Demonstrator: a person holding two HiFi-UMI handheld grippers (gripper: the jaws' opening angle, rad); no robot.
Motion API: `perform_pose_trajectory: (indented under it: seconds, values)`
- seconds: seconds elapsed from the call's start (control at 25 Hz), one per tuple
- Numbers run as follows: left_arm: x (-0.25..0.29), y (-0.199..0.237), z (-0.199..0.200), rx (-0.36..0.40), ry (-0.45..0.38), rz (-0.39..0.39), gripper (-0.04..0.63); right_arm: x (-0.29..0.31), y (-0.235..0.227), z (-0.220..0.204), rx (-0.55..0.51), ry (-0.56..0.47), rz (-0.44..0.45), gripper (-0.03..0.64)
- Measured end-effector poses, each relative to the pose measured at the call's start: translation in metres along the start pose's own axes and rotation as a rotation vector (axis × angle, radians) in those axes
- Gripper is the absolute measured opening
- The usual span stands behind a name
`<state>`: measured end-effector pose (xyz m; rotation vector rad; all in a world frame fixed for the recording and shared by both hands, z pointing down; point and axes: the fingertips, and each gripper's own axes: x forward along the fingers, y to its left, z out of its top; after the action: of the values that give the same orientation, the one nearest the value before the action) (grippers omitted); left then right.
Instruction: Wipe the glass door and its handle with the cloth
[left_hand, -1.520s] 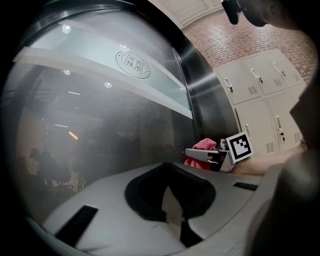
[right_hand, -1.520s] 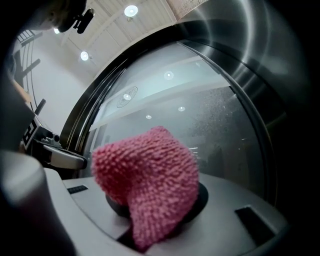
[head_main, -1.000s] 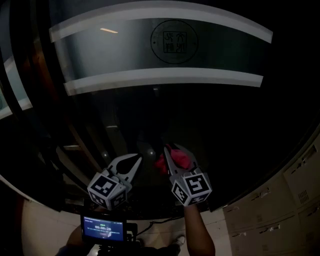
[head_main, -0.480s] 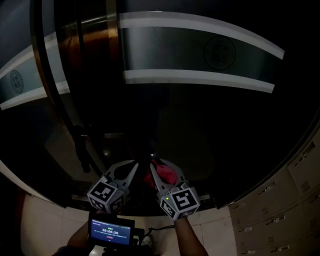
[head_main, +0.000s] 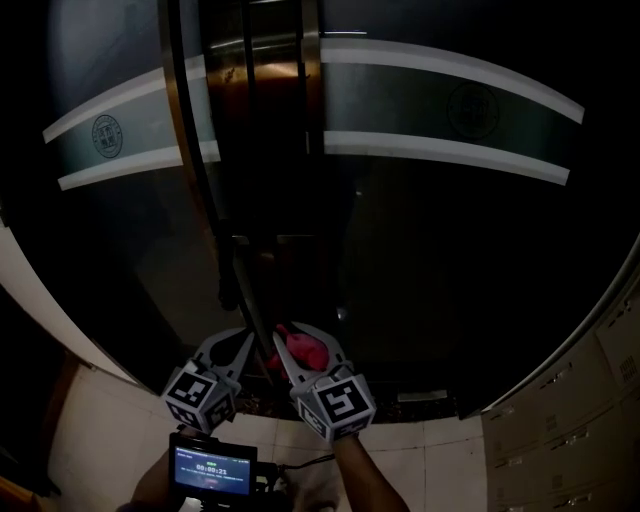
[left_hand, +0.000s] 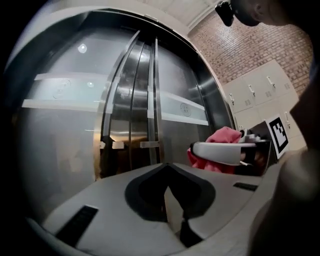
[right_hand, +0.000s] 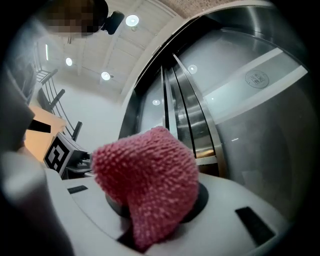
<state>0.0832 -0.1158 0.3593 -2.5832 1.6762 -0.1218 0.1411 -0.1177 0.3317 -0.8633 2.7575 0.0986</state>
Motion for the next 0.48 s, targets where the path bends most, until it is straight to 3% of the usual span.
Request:
perform_pose_trajectory:
  seconds: [0.16, 0.48]
  values:
    - [-0.028, 0.017, 0.007, -0.009, -0.025, 0.017, 0.009, 0.009, 0.027, 0.000, -0.003, 0.003, 0.011, 0.080]
    - [-0.047, 0.029, 0.021, -0.023, -0.048, -0.063, 0.011, 0.031, 0.056, 0.005, -0.020, 0.006, -0.021, 0.080]
